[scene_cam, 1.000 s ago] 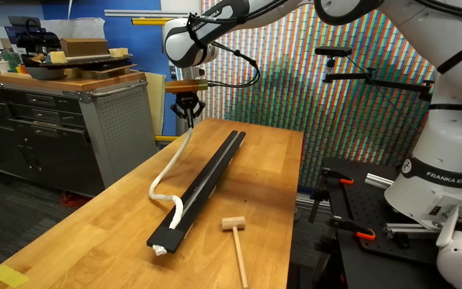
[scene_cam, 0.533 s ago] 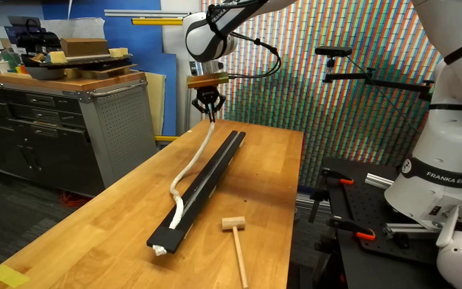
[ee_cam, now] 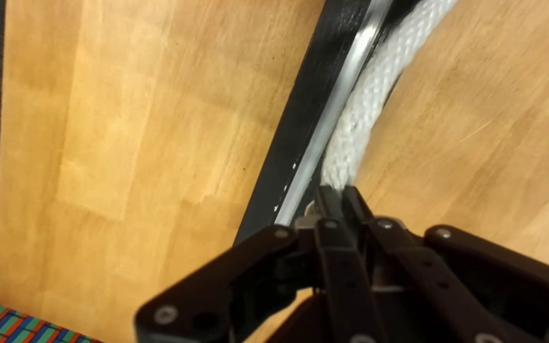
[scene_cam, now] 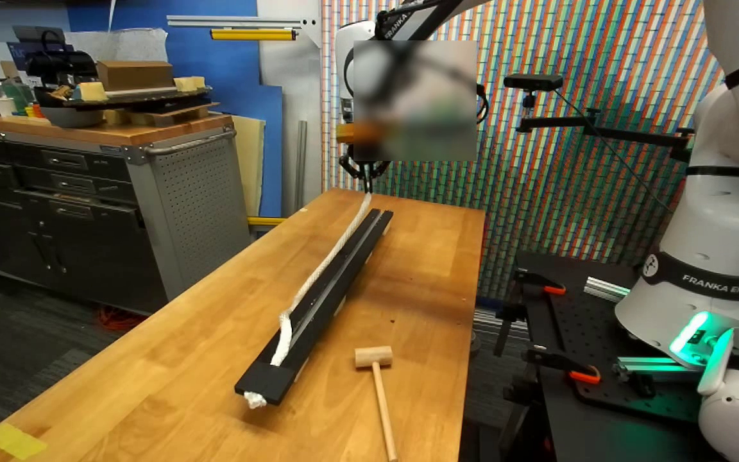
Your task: Align the rope with the black object.
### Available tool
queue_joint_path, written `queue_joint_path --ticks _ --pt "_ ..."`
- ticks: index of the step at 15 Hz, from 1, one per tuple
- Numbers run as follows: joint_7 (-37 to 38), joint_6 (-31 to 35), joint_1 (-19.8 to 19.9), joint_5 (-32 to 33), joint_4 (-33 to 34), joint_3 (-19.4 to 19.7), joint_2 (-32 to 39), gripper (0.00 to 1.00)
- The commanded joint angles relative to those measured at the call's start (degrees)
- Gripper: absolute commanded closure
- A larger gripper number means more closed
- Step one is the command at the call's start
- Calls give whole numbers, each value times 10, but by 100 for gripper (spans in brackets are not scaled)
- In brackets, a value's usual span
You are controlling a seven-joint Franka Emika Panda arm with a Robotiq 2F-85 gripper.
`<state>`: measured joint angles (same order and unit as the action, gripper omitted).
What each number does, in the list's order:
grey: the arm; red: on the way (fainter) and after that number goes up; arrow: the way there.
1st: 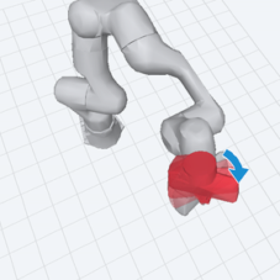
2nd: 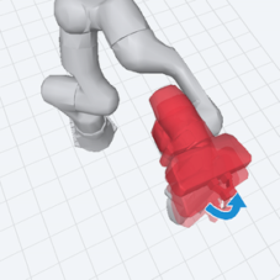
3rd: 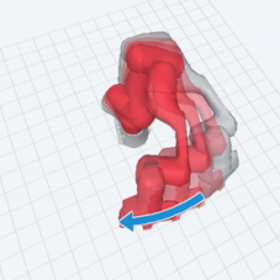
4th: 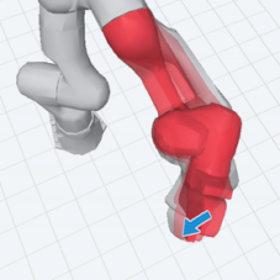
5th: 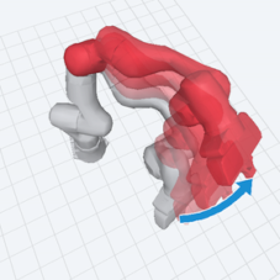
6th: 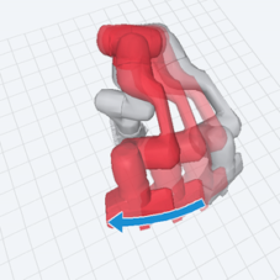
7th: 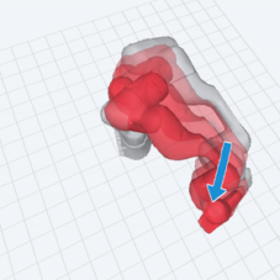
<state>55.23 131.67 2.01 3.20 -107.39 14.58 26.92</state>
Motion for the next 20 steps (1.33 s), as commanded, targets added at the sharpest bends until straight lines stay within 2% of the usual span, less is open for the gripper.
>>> queue_joint_path --ticks 1,4,7,10,12,20 --pt "55 102 -16 39 -109 24 -70 98" --pt "132 167 -36 109 -159 59 -95 98" --pt "220 176 -51 193 -195 94 -116 98" --pt "280 167 -43 249 -217 103 -130 98" --pt "294 181 -29 258 -222 96 -126 98" --pt "265 268 1 186 -200 77 -80 98"
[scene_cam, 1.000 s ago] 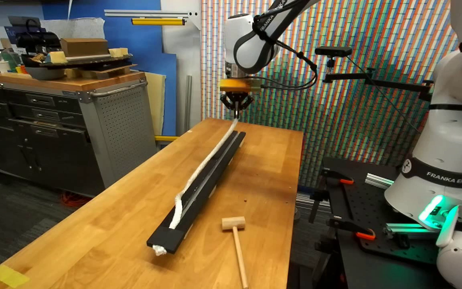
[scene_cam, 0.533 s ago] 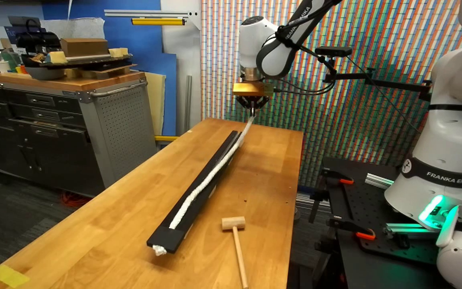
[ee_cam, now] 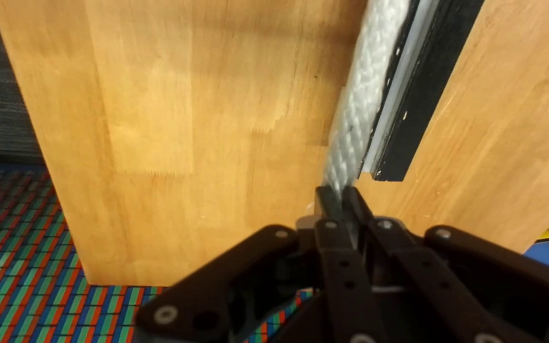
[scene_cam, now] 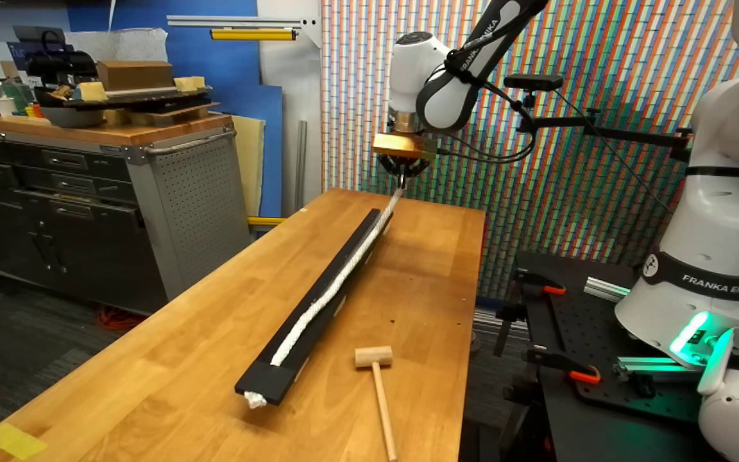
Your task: Align the rope with the black object.
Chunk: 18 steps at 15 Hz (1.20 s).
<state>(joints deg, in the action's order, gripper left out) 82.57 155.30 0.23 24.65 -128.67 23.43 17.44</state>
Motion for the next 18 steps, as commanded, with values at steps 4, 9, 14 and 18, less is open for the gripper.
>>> queue_joint_path --ticks 4,9,14,18 --pt "-44 69 36 -96 24 -26 43 98" --pt "-123 105 66 -202 53 -62 87 98" --pt "-181 93 75 -263 98 -68 131 98" --pt "-200 78 70 -287 131 -60 167 98"
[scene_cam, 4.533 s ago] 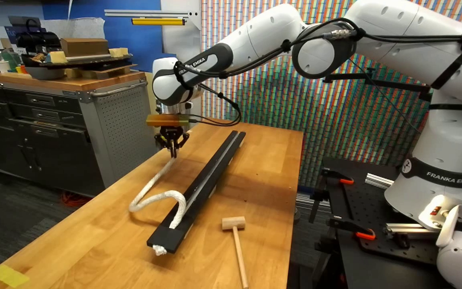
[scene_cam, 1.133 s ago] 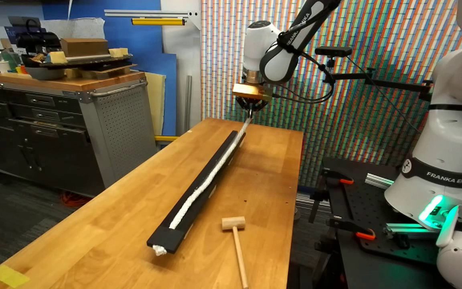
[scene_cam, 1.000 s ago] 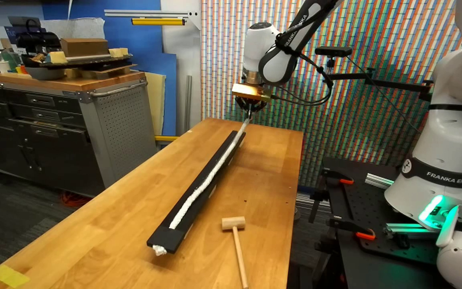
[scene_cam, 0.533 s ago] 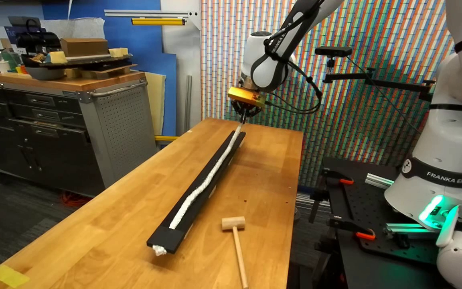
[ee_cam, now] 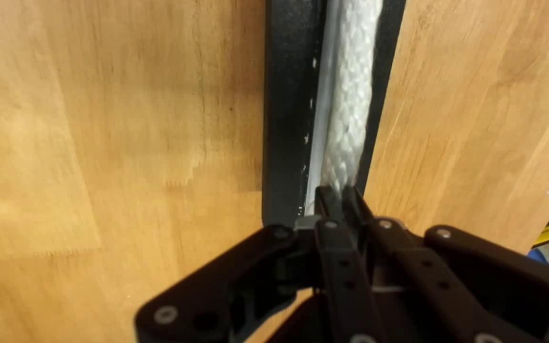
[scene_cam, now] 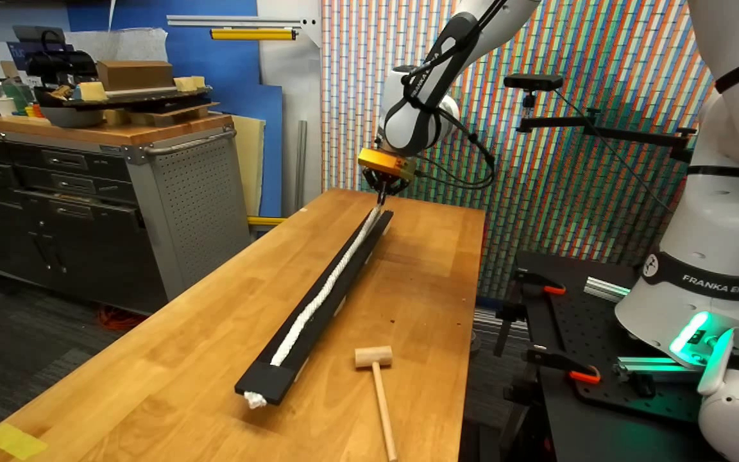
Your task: Align the rope with the black object.
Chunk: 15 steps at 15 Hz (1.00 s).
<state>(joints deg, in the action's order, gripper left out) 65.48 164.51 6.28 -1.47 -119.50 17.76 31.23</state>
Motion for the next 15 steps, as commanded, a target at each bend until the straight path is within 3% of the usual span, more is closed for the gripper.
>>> queue_joint_path --ticks 1,13,14,15 --pt "-33 -19 11 -30 46 -5 37 98" --pt "-70 -61 9 -42 102 -6 90 98" --pt "-75 -62 12 -43 102 -9 87 91" --pt "-75 -62 10 -42 102 -7 87 67"
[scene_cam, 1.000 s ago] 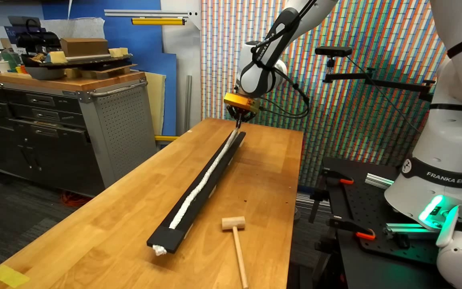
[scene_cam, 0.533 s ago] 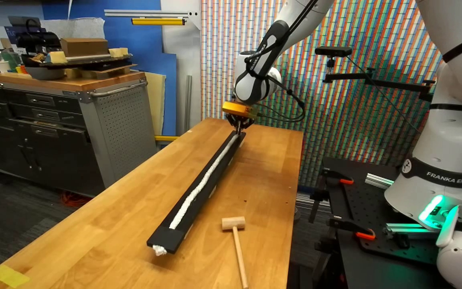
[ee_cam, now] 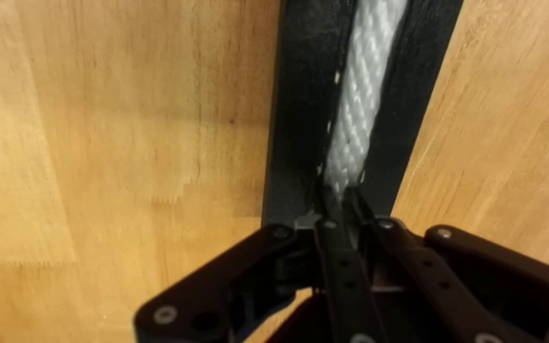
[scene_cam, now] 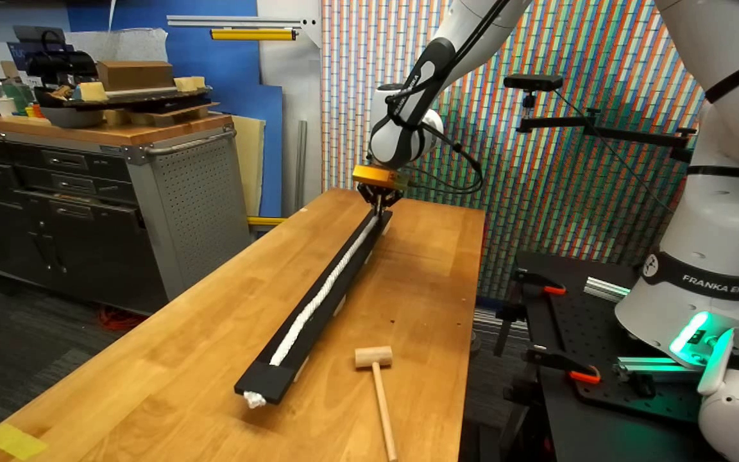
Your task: Align the rope with the black object.
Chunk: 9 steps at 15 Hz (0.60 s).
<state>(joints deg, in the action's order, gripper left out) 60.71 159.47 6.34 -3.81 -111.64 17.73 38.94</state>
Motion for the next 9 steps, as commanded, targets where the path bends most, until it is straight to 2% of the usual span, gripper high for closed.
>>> queue_joint_path --ticks 1,3,9 --pt "-30 -13 10 -19 23 -7 8 66" --pt "-34 -11 9 -20 20 -7 4 56" --pt "-59 -5 8 -19 6 -14 -21 10"
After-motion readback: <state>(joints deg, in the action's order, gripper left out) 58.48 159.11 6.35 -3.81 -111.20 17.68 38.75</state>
